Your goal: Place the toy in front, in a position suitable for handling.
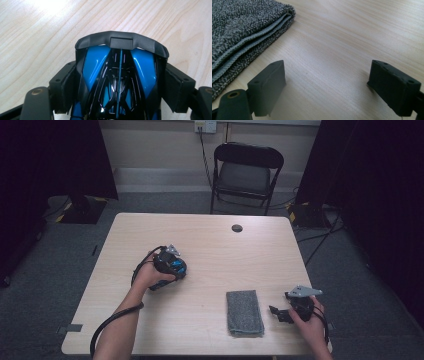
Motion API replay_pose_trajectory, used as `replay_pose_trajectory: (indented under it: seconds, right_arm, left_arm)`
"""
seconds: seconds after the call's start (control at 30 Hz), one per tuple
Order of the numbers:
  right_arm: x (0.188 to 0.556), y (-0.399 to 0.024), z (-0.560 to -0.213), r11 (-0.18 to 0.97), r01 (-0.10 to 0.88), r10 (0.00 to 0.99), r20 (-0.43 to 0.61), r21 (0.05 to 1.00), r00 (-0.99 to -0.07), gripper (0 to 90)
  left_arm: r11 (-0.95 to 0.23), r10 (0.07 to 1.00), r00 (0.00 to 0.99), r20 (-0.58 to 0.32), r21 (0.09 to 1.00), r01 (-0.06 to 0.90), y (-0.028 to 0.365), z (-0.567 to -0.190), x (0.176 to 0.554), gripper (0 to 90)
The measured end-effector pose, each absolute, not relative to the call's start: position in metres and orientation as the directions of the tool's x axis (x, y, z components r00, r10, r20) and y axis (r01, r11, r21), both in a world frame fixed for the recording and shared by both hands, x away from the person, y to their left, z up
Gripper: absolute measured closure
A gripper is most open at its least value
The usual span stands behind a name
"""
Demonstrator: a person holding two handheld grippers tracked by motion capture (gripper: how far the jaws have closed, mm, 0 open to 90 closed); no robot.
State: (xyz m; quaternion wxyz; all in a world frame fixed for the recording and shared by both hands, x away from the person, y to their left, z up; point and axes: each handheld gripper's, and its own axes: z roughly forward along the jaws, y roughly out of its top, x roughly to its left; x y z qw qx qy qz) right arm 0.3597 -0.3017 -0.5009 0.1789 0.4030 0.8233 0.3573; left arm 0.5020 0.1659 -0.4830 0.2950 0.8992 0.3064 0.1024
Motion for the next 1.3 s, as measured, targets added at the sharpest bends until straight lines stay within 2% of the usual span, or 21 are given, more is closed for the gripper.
replay_pose_trajectory:
  seconds: [0.33,0.67,0.93,1.3]
  right_arm:
    - [0.36,-0.302,-0.501,0.419,0.536,0.791,-0.006,0.733,-0.611,13.0]
    - [0.36,-0.301,-0.501,0.42,0.536,0.792,-0.006,0.732,-0.611,13.0]
    - [0.36,-0.301,-0.501,0.42,0.536,0.792,-0.006,0.732,-0.611,13.0]
    - [0.36,-0.301,-0.501,0.419,0.536,0.792,-0.006,0.732,-0.611,13.0]
  left_arm:
    - [-0.607,0.64,0.768,0.025,0.629,0.486,0.173,-0.47,0.497,24.7]
    - [-0.6,0.656,0.752,0.067,0.65,0.466,0.184,-0.435,0.491,25.4]
    - [-0.582,0.67,0.739,0.067,0.665,0.467,0.187,-0.411,0.489,25.4]
    - [-0.566,0.669,0.742,0.052,0.682,0.463,0.161,-0.398,0.492,25.5]
